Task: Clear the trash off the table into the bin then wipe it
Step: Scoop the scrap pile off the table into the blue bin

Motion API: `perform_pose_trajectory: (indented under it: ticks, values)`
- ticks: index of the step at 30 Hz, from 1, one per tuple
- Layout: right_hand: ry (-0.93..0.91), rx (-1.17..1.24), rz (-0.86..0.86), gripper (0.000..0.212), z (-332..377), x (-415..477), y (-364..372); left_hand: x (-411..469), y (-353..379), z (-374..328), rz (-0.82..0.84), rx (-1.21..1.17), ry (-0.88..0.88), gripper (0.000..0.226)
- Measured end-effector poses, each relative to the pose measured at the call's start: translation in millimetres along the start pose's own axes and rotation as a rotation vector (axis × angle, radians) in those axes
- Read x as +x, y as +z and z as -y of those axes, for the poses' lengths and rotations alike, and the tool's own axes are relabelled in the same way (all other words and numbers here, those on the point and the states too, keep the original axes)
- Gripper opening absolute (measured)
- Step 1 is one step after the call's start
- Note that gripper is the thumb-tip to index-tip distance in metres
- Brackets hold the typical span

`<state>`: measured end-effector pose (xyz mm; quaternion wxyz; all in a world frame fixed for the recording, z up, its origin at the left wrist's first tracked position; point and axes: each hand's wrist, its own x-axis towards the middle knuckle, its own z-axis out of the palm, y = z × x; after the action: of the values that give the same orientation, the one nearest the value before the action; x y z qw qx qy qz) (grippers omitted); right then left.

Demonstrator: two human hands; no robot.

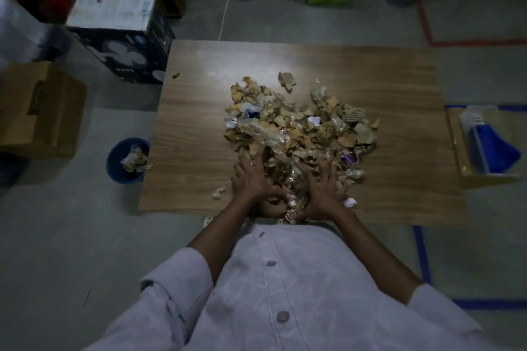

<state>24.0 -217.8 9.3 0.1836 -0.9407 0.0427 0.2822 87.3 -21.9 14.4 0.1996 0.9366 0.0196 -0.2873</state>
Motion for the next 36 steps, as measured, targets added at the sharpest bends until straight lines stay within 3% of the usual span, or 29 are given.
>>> perform_pose_trajectory:
  ticks: [2,7,9,13,16,21,28,30,33,36]
  values:
    - [-0.01,-0.017,-0.011,0.151,-3.0,6.2,7.8,-0.5,4.5,0.5,-0.024,-0.023,0.023,0.155]
    - [-0.1,0.079,-0.183,0.119,5.9,40.2,10.6,-12.1,10.9,10.6,-0.076,-0.076,0.031,0.143]
    - [-0.113,0.049,-0.237,0.111,15.4,50.7,9.9,-19.1,15.6,18.7,-0.132,-0.065,-0.063,0.138]
    - [-0.152,0.111,-0.26,0.1,34.8,68.0,5.4,-29.0,14.5,26.4,-0.168,-0.162,-0.43,0.123]
    - [-0.231,0.229,-0.229,0.099,49.3,80.1,-7.1,-23.3,10.0,34.2,-0.138,-0.239,-0.534,0.119]
    - [-0.283,0.482,-0.274,0.103,33.2,67.3,-25.5,-13.6,15.8,17.0,-0.176,-0.416,-0.358,0.115]
    - [-0.156,0.639,-0.477,0.075,-58.3,21.0,-22.4,0.5,11.7,-9.5,-0.215,-0.645,-0.151,0.116]
    - [-0.068,0.641,-0.496,0.07,-88.6,3.0,-16.2,-5.1,14.5,-10.3,-0.268,-0.581,-0.163,0.115]
    - [0.124,0.615,-0.459,0.073,-121.1,-20.5,0.3,-17.0,21.9,-8.9,-0.396,-0.302,-0.131,0.106]
    - [0.27,0.67,-0.369,0.071,-133.5,-25.8,24.3,-25.7,28.4,-13.0,-0.419,-0.161,0.123,0.092]
